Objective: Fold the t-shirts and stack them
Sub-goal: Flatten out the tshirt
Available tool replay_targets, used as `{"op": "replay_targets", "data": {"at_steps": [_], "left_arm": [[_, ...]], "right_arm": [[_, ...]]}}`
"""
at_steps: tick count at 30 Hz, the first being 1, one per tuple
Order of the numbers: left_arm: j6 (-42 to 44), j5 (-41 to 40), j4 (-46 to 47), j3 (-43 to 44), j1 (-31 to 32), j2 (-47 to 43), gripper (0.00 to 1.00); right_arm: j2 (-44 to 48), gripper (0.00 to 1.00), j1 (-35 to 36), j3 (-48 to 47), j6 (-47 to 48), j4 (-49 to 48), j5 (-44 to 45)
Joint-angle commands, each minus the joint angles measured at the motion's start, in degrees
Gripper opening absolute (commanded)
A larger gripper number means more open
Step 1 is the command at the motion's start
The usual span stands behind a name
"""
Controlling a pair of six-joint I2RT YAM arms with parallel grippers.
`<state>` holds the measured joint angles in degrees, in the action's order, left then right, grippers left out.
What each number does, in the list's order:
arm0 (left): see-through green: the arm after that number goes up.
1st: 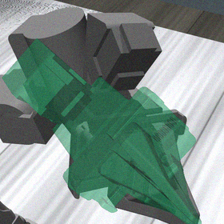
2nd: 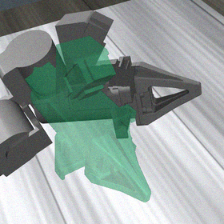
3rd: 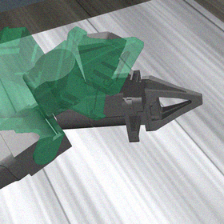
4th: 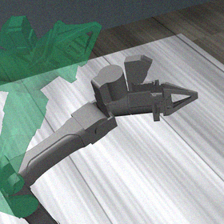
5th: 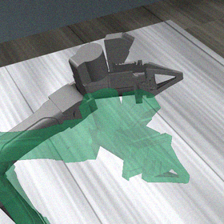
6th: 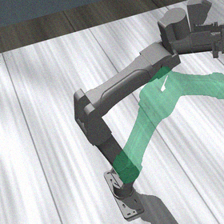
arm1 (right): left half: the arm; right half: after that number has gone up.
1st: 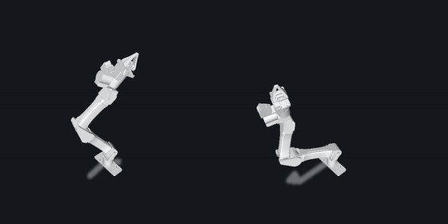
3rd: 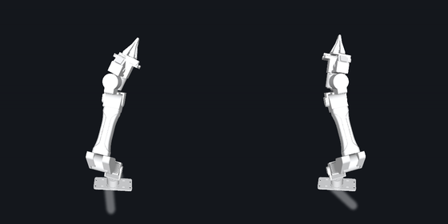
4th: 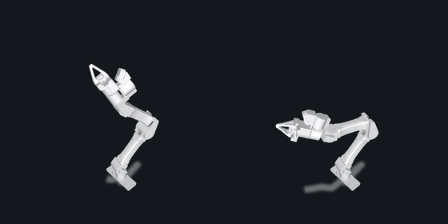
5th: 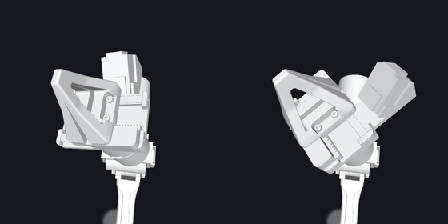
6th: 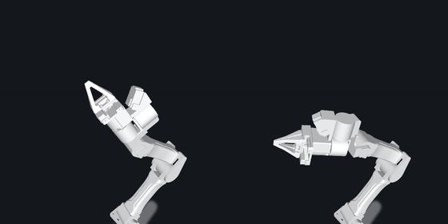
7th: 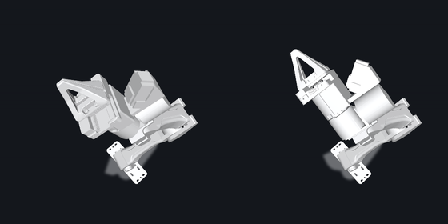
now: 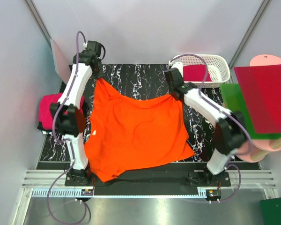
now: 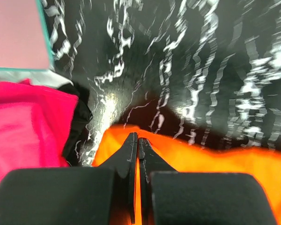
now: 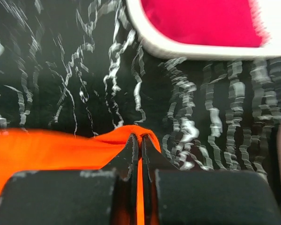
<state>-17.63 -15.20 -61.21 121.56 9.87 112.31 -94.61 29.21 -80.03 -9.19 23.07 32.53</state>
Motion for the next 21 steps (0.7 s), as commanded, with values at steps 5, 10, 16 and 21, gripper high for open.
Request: {"op": "replay_targets", "data": {"at_steps": [5,10,16,21], "left_arm": [[-3.9,3.8,-0.3,10.8,-6.2,10.6,0.0],[-6.6,6.6,2.1,8.3,-9.9,7.7,0.0],[-5.9,9.0,3.1,-1.3,-11.5,0.8,0.0],[-5.6,10.9,2.7,-15.0,-11.5,-7.2,0.0]], "right_arm": [[-22.9,0.0,-6.4,-21.7,-3.1,-2.0,-8.7],[-29.7,0.0,-7.9,-34.5,-2.2,3.3,-8.6],[-26.2,0.0,-8.0,-32.1,-4.4,5.3,-9.7],[-19.1,0.0,-7.9,-22.8,-5.7,8.1,-15.3]]}}
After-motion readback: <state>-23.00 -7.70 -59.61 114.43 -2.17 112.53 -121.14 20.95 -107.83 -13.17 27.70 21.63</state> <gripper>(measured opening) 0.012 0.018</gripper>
